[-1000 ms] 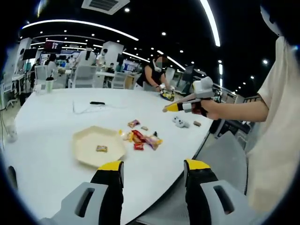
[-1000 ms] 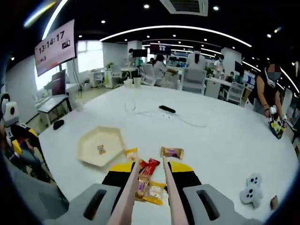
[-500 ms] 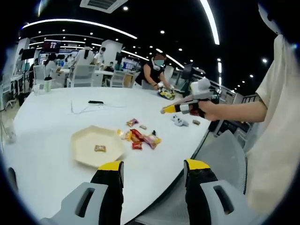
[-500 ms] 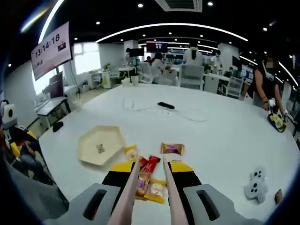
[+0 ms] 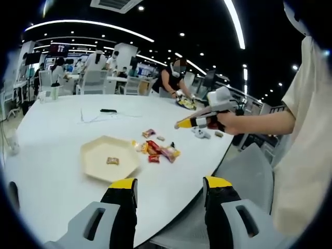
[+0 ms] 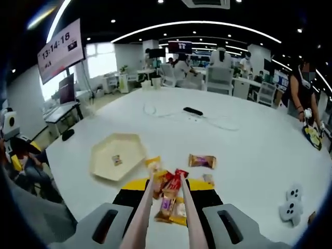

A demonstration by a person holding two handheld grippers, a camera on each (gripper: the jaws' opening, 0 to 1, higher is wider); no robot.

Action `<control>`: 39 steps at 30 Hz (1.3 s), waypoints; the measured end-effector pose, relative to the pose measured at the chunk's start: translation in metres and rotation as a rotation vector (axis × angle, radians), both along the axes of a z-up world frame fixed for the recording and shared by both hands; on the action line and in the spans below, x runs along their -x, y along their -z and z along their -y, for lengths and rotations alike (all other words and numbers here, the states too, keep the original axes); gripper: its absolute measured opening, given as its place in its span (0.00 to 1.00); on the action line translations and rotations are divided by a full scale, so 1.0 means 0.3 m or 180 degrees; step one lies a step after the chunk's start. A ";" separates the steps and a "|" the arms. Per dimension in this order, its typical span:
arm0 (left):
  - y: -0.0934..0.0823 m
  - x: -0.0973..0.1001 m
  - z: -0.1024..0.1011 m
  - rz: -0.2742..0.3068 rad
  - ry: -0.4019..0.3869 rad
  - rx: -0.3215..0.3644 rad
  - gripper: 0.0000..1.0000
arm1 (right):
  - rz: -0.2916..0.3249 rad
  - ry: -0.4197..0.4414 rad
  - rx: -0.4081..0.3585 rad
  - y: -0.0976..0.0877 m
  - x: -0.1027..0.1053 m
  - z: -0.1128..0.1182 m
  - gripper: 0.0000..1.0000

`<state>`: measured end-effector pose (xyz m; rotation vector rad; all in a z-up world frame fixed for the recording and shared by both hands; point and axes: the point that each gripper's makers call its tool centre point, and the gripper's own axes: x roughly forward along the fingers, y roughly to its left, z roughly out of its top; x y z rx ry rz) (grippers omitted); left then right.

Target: Place the target food into the container with the food tongs after gripping and lifting it, then release it inside without dropping or visibly crushing the food.

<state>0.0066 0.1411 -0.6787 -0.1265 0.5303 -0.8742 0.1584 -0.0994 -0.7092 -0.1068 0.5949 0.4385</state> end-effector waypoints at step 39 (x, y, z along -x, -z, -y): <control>0.089 -0.030 -0.001 -0.0269 -0.0006 0.0060 0.50 | -0.0502 -0.0316 0.0038 0.248 0.002 -0.180 0.26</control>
